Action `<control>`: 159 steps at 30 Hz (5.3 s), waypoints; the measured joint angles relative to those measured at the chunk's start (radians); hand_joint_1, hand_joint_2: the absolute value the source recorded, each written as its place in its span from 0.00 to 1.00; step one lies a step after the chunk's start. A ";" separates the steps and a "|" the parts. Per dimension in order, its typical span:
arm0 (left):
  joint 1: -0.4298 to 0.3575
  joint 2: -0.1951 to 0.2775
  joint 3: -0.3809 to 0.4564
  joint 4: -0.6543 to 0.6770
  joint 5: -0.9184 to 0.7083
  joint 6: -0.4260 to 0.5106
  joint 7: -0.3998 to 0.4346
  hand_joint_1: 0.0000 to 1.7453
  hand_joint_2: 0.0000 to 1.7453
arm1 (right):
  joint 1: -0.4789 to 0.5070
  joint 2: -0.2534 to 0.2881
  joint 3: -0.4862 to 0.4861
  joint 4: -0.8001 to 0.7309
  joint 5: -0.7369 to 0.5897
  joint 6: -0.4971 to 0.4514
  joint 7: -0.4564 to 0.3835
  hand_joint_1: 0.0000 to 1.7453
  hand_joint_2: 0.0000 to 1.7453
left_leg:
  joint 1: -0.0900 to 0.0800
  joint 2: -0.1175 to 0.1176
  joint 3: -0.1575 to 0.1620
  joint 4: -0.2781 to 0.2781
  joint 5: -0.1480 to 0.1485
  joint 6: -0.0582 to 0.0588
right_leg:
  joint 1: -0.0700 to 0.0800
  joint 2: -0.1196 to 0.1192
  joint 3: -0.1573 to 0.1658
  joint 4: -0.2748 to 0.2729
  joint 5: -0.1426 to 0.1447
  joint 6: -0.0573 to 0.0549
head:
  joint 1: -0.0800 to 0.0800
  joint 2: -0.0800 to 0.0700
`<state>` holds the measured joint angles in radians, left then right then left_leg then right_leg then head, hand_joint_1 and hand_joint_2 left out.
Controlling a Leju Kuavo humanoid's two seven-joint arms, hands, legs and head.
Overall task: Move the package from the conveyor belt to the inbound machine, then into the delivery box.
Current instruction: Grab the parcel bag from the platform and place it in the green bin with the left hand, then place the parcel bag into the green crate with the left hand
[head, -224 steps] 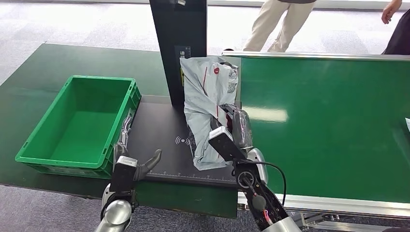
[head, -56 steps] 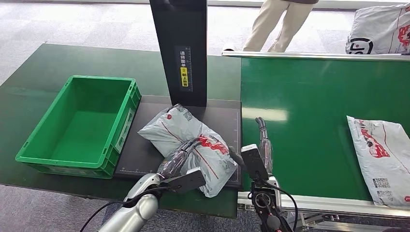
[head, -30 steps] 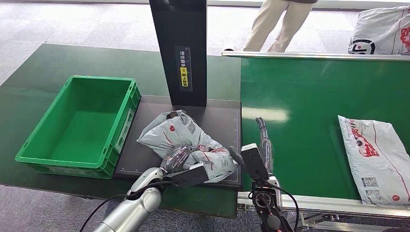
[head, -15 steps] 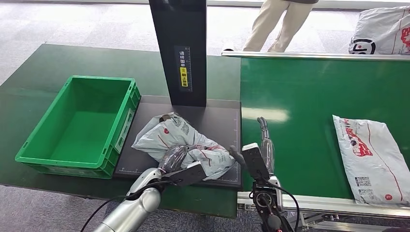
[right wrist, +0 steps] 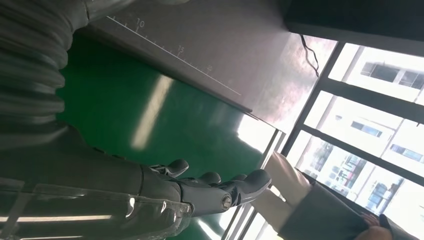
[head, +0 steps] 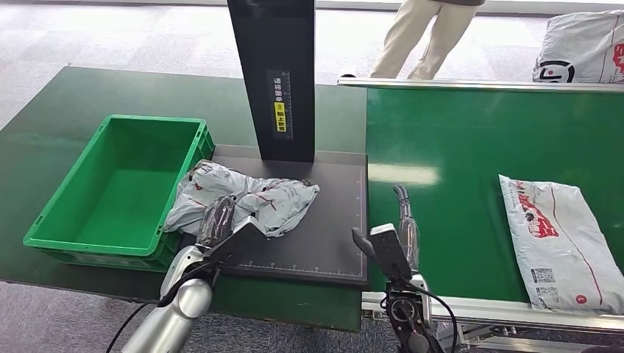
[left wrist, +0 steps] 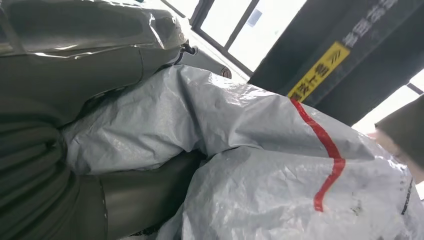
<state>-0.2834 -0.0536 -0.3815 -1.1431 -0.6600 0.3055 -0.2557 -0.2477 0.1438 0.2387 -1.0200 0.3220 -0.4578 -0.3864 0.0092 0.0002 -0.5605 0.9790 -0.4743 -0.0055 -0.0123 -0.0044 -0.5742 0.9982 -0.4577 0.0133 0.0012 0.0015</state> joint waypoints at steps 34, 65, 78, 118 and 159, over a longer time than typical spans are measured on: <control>-0.058 -0.015 0.132 -0.045 0.026 0.036 -0.060 0.94 1.00 | 0.020 0.013 -0.008 -0.026 0.041 0.005 0.030 0.00 1.00 | 0.000 0.001 0.000 0.000 0.000 0.000 | 0.000 0.000 0.000 0.000 0.000 -0.001 | 0.000 0.000; -0.132 -0.008 0.152 -0.114 -0.014 0.116 0.007 0.92 1.00 | 0.069 0.022 -0.033 -0.052 0.068 0.018 0.042 0.00 1.00 | 0.000 0.000 0.000 0.000 0.000 0.000 | 0.000 0.000 0.000 0.000 0.001 -0.001 | 0.000 0.000; -0.300 0.000 0.245 0.283 -0.057 0.161 0.025 0.95 1.00 | 0.038 0.029 -0.008 -0.022 0.045 0.041 0.057 0.00 1.00 | 0.000 0.000 0.000 0.000 0.000 0.000 | 0.000 0.000 0.000 0.000 0.001 -0.001 | 0.000 0.000; -0.503 0.128 0.299 0.726 -0.308 0.278 0.305 0.00 1.00 | 0.035 0.013 0.036 0.119 -0.032 0.023 0.047 0.00 1.00 | 0.001 0.005 0.003 0.000 0.001 -0.001 | 0.001 0.004 0.000 0.002 0.002 -0.003 | 0.000 0.000; -0.100 -0.039 0.401 0.308 -0.069 0.269 0.000 0.00 1.00 | 0.077 -0.012 -0.091 0.020 0.057 -0.116 0.058 0.00 1.00 | -0.008 -0.004 0.039 -0.006 -0.013 0.002 | -0.009 -0.003 0.037 0.001 -0.016 0.002 | 0.000 0.000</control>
<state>-0.3835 -0.0924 0.0196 -0.8355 -0.7294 0.5745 -0.2557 -0.1705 0.1318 0.1478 -1.0000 0.3792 -0.5737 -0.3282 0.0009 -0.0042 -0.5212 0.9734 -0.4871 -0.0031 -0.0211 -0.0075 -0.5371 0.9991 -0.4735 0.0150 0.0011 0.0015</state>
